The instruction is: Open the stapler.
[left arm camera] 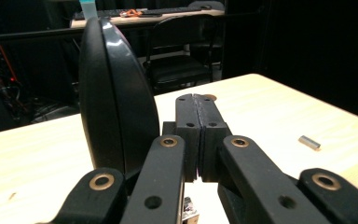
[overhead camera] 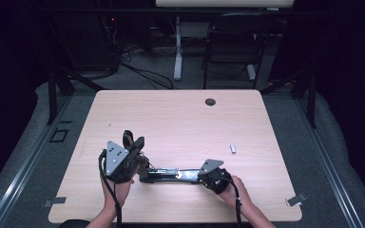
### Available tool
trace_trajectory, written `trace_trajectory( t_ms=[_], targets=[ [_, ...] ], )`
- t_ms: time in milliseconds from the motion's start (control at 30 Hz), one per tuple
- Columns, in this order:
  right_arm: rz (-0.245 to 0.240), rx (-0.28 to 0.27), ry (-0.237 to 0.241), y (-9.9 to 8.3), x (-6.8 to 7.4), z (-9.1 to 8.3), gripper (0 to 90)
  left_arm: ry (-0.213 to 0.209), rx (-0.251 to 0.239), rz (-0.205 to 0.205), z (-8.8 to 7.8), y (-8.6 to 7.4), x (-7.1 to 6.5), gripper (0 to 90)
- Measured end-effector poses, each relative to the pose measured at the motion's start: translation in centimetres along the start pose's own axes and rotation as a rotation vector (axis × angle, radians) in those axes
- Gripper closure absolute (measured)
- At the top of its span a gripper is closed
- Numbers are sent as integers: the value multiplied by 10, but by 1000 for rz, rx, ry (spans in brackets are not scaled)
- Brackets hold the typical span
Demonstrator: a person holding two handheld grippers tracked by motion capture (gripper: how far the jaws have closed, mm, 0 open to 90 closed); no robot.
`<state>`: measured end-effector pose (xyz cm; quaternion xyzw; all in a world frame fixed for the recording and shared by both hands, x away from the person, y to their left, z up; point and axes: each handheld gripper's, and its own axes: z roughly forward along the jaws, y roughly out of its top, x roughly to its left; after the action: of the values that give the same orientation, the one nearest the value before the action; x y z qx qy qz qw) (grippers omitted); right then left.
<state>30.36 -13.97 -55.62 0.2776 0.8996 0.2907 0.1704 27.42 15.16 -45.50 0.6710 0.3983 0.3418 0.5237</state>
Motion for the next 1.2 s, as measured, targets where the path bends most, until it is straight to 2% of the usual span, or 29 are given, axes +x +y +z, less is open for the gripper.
trace_trajectory(
  t_ms=[367, 533, 567, 600, 633, 667, 767, 800, 833, 867, 1033, 1067, 1100, 1133, 1167, 1200],
  targets=[
    [2, 3, 0, 0, 0, 0, 900, 30, 17, -11, -5, -2, 9, 900],
    [0, 3, -1, 0, 0, 0, 900, 64, 21, -42, -7, -3, 16, 899],
    [-2, 9, -1, 0, 0, 0, 900, 83, 27, -88, -7, -5, 26, 899],
    [-2, 9, -1, 0, 0, 0, 900, 83, 27, -88, -7, -5, 26, 899],
    [2, 5, -1, 0, 0, 0, 900, 102, 39, -138, -9, -7, 36, 899],
    [5, -6, -3, 0, 1, 0, 900, 112, 42, -164, -9, -9, 41, 900],
    [6, 2, 1, 0, 0, 0, 900, 126, 61, -225, -10, -14, 53, 900],
    [3, 3, 0, 0, 0, 0, 900, 126, 61, -225, -10, -14, 53, 900],
    [3, 4, -1, 0, 0, 0, 900, 124, 82, -261, -8, -18, 57, 900],
    [3, 3, -1, 0, 0, 0, 900, 121, 85, -266, -7, -19, 58, 900],
    [4, 5, 3, 0, 0, 0, 900, 113, 75, -192, -6, -16, 49, 900],
    [9, 5, 2, 0, 0, 0, 900, 113, 75, -192, -6, -16, 49, 897],
    [5, 4, 2, 0, 0, 0, 900, 98, 71, -167, -5, -15, 47, 894],
    [-1, 8, 3, 1, 0, 0, 900, 98, 71, -167, -5, -15, 47, 886],
    [-3, 13, 2, 1, 0, 0, 900, 57, 86, -125, -3, -13, 43, 872],
    [1, 9, -1, 1, 1, 0, 900, 57, 86, -125, -3, -13, 43, 859]
  ],
)
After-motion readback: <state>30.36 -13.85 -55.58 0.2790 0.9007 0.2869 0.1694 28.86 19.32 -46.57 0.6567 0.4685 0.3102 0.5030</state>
